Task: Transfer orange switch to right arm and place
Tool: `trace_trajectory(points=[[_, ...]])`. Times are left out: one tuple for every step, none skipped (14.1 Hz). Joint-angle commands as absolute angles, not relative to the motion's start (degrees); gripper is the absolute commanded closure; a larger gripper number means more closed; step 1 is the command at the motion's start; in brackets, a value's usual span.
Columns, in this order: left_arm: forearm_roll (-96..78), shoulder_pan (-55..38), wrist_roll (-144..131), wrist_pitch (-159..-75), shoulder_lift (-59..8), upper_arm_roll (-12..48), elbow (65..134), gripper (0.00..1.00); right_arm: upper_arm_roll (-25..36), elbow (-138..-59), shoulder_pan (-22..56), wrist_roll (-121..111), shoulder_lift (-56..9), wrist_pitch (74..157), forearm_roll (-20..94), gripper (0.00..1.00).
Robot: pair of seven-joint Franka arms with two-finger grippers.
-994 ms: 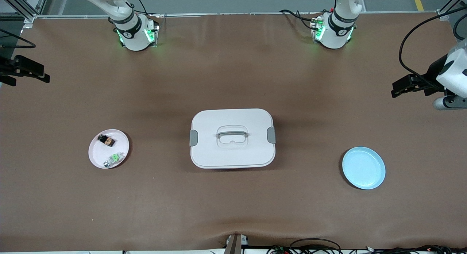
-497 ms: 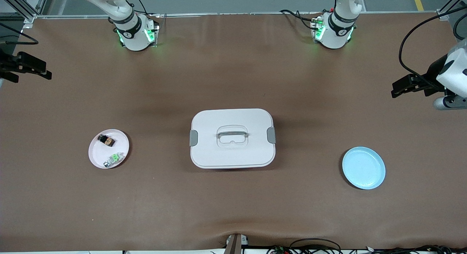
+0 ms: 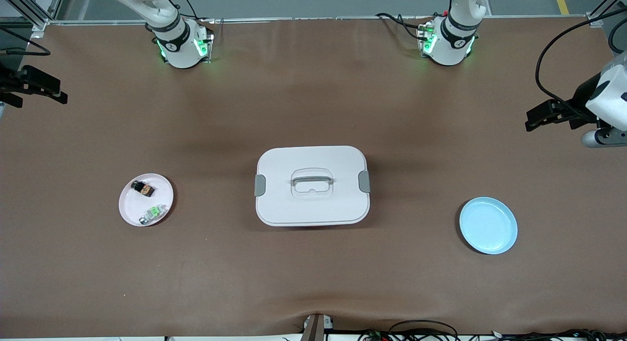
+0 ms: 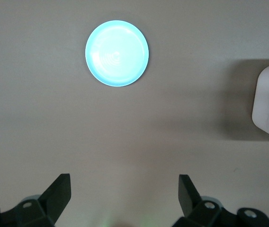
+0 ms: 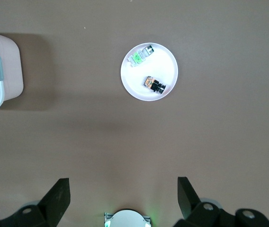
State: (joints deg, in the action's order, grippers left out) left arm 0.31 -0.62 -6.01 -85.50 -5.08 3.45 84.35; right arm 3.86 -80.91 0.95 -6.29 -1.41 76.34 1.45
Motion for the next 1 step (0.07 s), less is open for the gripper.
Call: trace_trajectory(points=[[-0.3, -0.9, -6.2, -85.3, -5.7, 3.3, 83.0, 0.00, 3.0, -83.3, 1.5, -6.3, 1.8, 77.7, -1.6, 0.00]])
